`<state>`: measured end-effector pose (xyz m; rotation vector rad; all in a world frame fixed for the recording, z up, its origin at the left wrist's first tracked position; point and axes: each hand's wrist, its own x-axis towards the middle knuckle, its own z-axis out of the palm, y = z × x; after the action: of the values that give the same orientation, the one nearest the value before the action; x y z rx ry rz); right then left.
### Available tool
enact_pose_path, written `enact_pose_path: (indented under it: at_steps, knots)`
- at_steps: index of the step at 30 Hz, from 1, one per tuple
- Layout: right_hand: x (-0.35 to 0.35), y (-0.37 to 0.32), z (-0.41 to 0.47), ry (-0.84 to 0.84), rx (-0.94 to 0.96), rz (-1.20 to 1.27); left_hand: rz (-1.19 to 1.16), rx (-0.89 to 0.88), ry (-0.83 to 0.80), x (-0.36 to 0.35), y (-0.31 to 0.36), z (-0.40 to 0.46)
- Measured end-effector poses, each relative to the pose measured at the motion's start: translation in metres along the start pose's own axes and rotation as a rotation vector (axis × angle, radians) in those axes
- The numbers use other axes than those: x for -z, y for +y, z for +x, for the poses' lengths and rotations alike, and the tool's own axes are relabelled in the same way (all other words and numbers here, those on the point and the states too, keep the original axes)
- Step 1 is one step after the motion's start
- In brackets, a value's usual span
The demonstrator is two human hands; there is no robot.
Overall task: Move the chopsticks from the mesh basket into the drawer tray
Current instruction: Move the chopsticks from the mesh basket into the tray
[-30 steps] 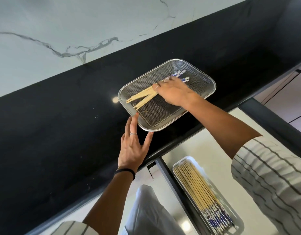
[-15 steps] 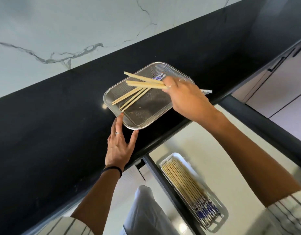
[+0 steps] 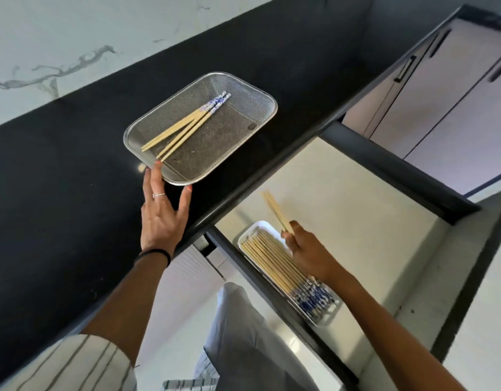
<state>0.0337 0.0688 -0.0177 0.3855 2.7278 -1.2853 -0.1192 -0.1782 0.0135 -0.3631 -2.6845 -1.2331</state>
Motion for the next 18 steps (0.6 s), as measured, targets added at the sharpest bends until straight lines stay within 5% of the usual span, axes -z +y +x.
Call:
enact_pose_path:
  at_steps: [9, 18]
  knots:
    - [-0.042, 0.048, 0.001, -0.314, -0.280, -0.065, -0.007, -0.024, 0.010, 0.000, 0.000, 0.001]
    - [-0.060, 0.050, -0.004, -0.185, -0.256, -0.129, 0.073, 0.002, -0.028, -0.001, 0.006, -0.002]
